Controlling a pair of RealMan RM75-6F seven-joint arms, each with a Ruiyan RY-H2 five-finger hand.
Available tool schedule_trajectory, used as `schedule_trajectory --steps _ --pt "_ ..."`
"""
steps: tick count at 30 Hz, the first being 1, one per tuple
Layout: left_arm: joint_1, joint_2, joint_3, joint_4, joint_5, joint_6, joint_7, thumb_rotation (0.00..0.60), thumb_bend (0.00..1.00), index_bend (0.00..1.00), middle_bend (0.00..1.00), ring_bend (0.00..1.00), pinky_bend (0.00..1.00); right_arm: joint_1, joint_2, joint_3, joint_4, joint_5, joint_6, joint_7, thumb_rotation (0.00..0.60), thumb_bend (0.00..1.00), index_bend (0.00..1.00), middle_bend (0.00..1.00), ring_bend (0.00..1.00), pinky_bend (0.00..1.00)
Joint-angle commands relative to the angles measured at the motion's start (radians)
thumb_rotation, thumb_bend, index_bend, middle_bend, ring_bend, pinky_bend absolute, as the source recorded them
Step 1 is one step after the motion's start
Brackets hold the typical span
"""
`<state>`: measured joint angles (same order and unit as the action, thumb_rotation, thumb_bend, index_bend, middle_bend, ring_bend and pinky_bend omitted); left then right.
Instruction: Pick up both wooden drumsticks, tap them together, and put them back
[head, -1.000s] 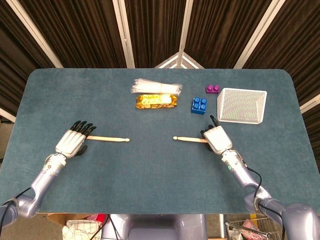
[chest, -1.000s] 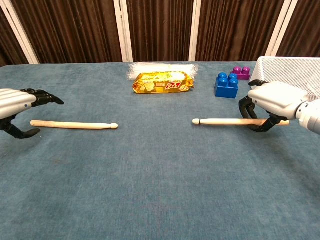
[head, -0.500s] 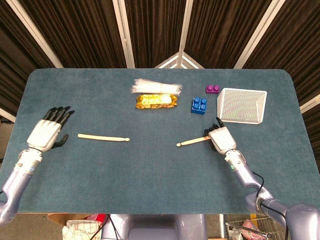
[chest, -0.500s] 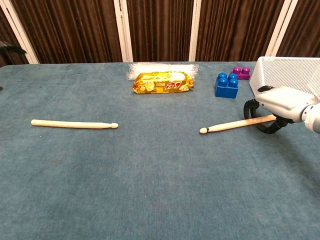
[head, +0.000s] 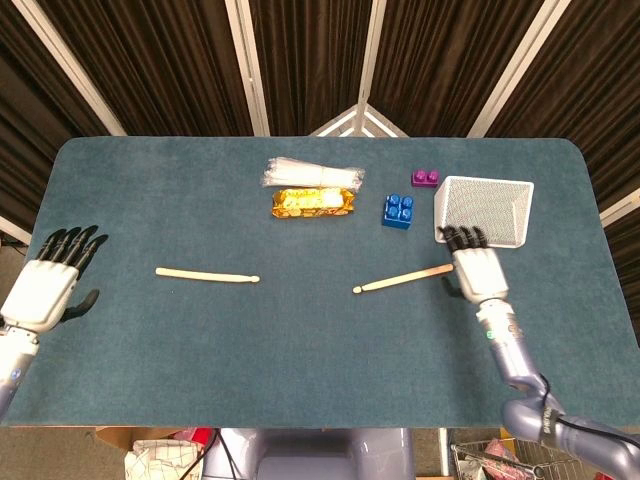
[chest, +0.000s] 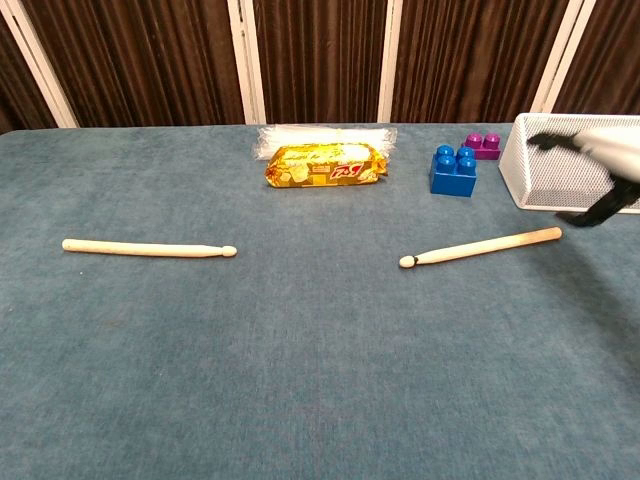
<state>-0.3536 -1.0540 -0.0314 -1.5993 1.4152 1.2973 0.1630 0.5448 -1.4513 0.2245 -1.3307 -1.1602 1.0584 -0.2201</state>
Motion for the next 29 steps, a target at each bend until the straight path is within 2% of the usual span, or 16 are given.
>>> schedule_trajectory --steps 1,5,11,14,21,26,29 --pt "0.083 0.003 0.041 -0.038 -0.022 0.082 0.13 0.6 0.49 0.01 0.0 0.0 0.0 -0.067 0.068 0.029 -0.043 -0.02 0.102 0.07 0.6 0.36 0.0 0.05 0.05 0.0" --pt "0.128 0.003 0.062 -0.035 -0.039 0.112 0.148 0.6 0.49 0.01 0.0 0.0 0.0 -0.123 0.105 0.018 -0.041 -0.088 0.194 0.174 0.6 0.36 0.0 0.05 0.05 0.0" --pt "0.207 0.006 0.099 -0.067 0.016 0.21 0.158 0.6 0.49 0.01 0.0 0.0 0.0 -0.226 0.166 -0.064 -0.016 -0.245 0.341 0.347 0.6 0.36 0.0 0.05 0.05 0.0" --pt "0.239 0.003 0.123 -0.099 0.068 0.253 0.158 0.6 0.49 0.01 0.0 0.0 0.0 -0.263 0.196 -0.105 -0.02 -0.305 0.387 0.384 0.6 0.36 0.01 0.05 0.05 0.0" --pt "0.296 -0.001 0.142 -0.117 0.143 0.333 0.129 0.6 0.49 0.02 0.0 0.0 0.0 -0.35 0.271 -0.168 -0.087 -0.406 0.519 0.388 0.6 0.36 0.05 0.05 0.05 0.0" --pt "0.316 -0.008 0.134 -0.082 0.137 0.345 0.078 0.6 0.49 0.03 0.0 0.0 0.0 -0.39 0.324 -0.221 -0.157 -0.46 0.543 0.312 0.6 0.36 0.05 0.05 0.06 0.0" --pt "0.325 -0.027 0.126 -0.038 0.118 0.335 0.041 0.6 0.5 0.03 0.0 0.0 0.0 -0.407 0.379 -0.262 -0.229 -0.484 0.518 0.249 0.6 0.36 0.06 0.05 0.07 0.0"
